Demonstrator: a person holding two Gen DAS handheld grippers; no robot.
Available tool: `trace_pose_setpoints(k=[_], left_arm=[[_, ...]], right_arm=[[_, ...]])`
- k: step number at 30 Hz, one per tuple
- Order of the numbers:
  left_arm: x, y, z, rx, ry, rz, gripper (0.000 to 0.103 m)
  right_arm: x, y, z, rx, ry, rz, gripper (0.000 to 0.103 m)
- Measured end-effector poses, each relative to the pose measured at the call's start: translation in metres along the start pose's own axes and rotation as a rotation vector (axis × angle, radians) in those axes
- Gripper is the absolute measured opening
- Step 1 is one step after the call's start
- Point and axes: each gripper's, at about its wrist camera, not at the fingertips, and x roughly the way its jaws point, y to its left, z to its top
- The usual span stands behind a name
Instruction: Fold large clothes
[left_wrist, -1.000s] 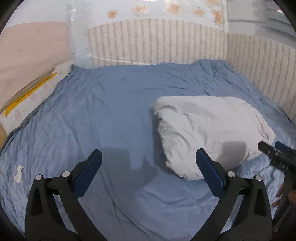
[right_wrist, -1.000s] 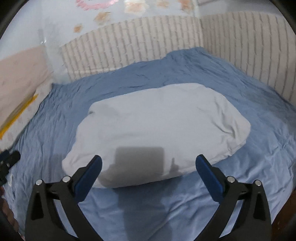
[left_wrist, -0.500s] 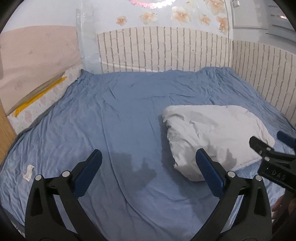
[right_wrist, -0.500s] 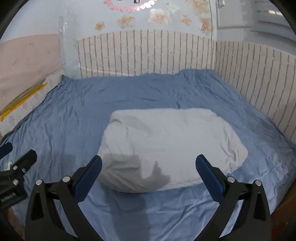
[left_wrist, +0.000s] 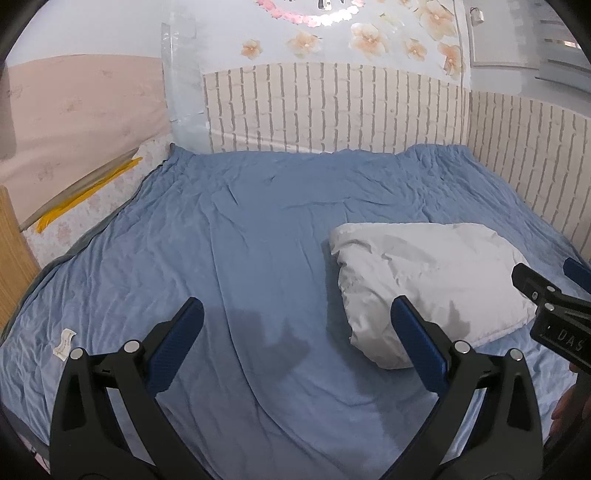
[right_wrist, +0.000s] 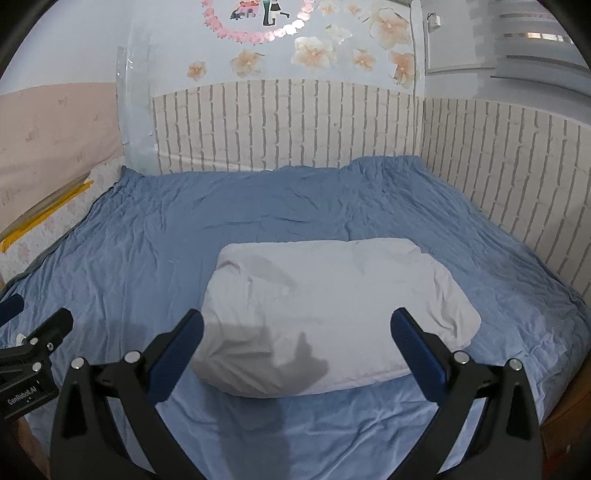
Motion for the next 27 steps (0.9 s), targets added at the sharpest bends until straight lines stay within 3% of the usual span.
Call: trace_pose_setpoints(k=[13, 27], left_arm=[[-0.013, -0.011, 0.005, 0.028, -0.041, 0.005, 0.1], [-0.006, -0.006, 0.003, 0.038, -0.022, 0.017, 0.1]], right_arm=[[-0.014, -0.009, 0.007, 0.02, -0.041, -0.004, 0.101], [-0.01, -0.01, 0.003, 0.024, -0.024, -0.008, 0.101]])
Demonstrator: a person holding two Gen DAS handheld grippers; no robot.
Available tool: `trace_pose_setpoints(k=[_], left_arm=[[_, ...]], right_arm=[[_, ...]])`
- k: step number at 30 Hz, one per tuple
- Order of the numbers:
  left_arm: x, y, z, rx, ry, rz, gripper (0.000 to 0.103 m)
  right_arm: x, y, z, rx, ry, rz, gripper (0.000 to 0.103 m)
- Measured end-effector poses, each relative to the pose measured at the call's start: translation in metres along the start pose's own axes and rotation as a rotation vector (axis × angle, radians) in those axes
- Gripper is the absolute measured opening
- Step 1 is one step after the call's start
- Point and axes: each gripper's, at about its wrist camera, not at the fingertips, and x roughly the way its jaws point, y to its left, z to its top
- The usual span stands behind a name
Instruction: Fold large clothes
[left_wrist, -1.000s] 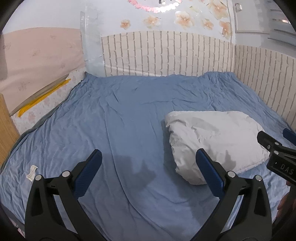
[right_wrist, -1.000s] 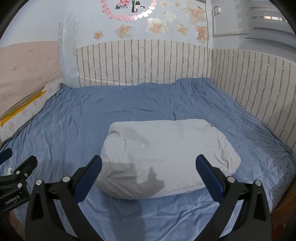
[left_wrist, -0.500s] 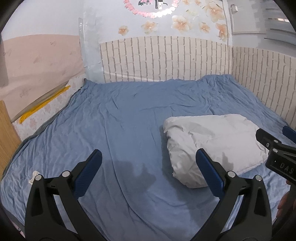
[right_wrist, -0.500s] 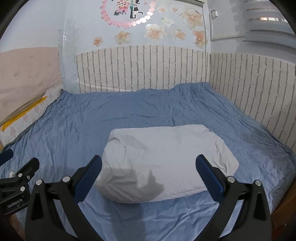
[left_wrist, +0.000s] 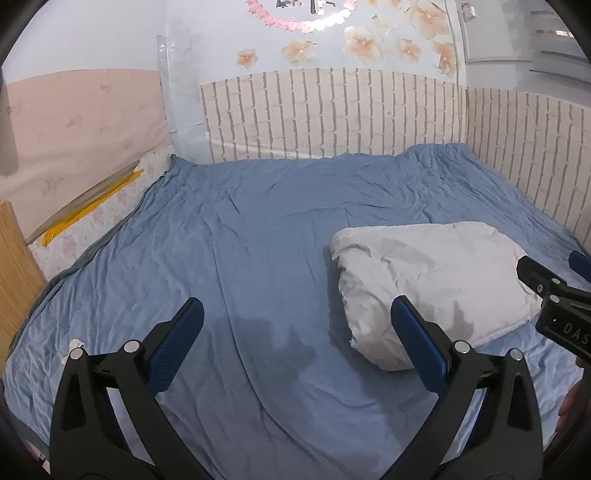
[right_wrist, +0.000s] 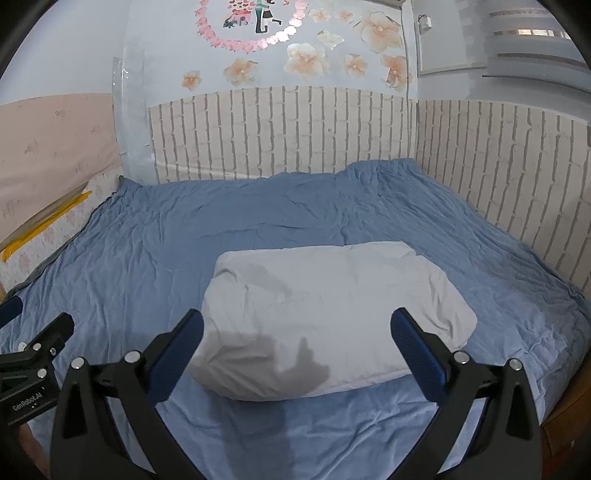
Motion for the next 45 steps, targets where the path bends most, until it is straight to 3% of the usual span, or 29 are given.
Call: trace_pose_setpoints(k=[45], left_arm=[[0.0004, 0.0009, -0.0052, 0.004, 0.002, 0.004, 0.1]], right_arm=[[-0.0033, -0.0051, -0.0041, -0.027, 0.0, -0.009, 0.101]])
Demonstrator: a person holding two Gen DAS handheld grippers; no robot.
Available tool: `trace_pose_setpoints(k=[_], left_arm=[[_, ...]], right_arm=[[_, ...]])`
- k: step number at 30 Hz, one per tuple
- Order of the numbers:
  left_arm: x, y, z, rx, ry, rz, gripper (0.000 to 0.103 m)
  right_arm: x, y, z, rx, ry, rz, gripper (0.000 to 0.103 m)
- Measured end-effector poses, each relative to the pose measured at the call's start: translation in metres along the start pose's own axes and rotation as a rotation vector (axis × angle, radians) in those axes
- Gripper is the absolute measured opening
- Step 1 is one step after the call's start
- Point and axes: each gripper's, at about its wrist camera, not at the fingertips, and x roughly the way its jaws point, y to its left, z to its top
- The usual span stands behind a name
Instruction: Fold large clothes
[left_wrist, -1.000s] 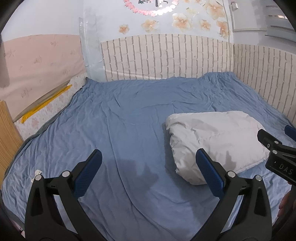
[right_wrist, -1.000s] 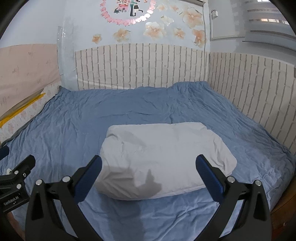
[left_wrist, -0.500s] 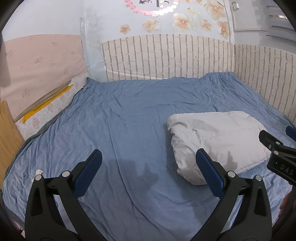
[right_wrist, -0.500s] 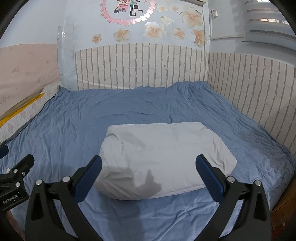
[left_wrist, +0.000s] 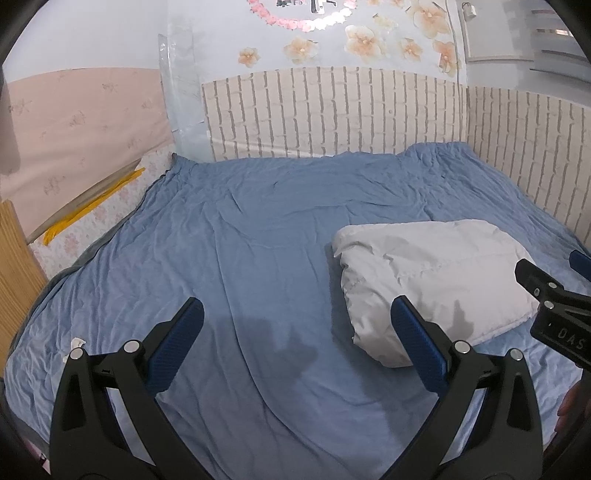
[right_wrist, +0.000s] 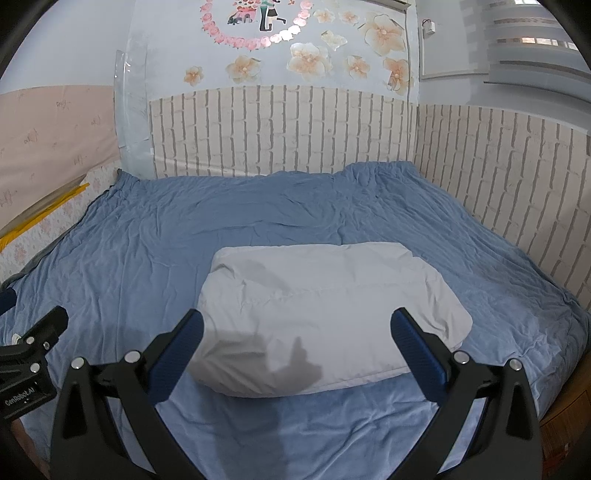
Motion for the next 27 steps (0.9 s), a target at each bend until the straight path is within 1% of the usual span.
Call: trace_pose_setpoints(k=[6, 17, 27], left_arm=[[0.002, 0.0047, 0.0004, -0.019, 0.009, -0.011, 0.1], [-0.0004, -0.0004, 0.0001, 0.022, -0.019, -0.005, 0.1], [0.0013, 0.0015, -0.0005, 0.017, -0.015, -0.01, 0.1]], right_arm=[[0.0002, -0.0006, 0.0003, -0.001, 0.0, 0.0, 0.101], [-0.0003, -0.0015, 0.0001, -0.002, -0.001, 0.0, 0.101], [0.0004, -0.001, 0.0005, -0.003, 0.0, 0.001, 0.101]])
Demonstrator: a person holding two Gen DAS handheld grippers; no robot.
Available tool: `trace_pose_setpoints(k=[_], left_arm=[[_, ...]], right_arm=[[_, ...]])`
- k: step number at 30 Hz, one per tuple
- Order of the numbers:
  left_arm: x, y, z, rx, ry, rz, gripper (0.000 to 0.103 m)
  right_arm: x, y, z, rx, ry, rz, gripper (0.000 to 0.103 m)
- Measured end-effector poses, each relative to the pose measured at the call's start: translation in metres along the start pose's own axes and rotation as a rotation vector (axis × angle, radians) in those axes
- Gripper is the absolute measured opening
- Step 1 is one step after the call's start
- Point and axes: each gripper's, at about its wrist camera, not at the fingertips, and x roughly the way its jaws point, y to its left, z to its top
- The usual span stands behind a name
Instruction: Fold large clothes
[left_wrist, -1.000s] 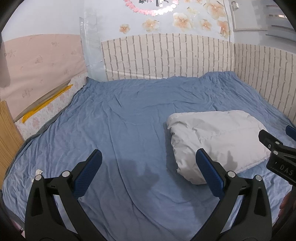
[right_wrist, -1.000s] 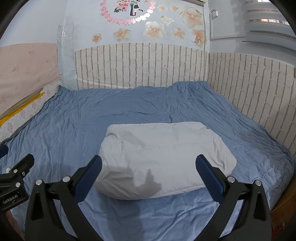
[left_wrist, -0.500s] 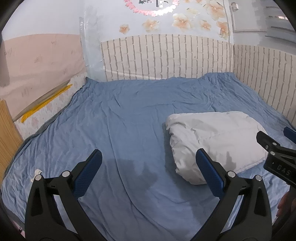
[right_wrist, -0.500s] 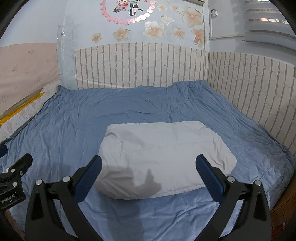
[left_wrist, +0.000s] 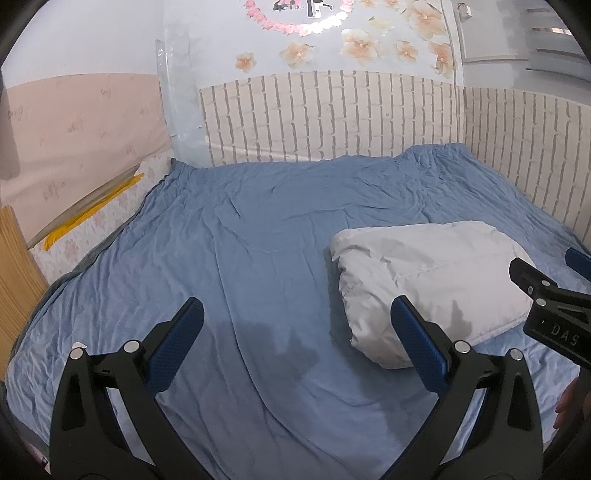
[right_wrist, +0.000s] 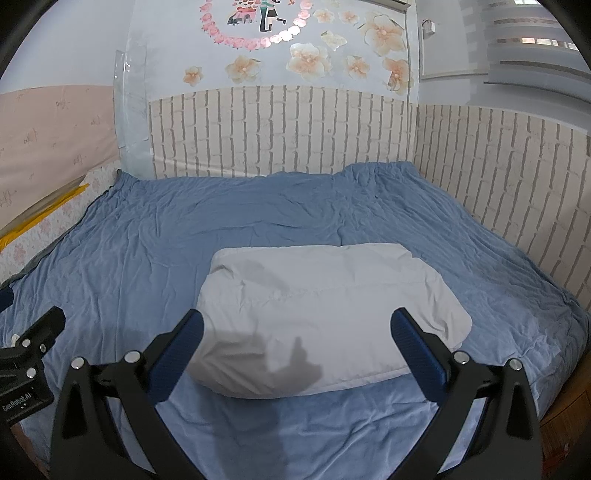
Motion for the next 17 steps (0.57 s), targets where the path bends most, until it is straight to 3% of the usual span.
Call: trace_pose_setpoints(k=[17], left_arm=[[0.0091, 0.0019, -0.0006, -0.006, 0.042, -0.009, 0.1]], right_arm=[[0.0003, -0.0009, 0.0005, 0.001, 0.003, -0.003, 0.101]])
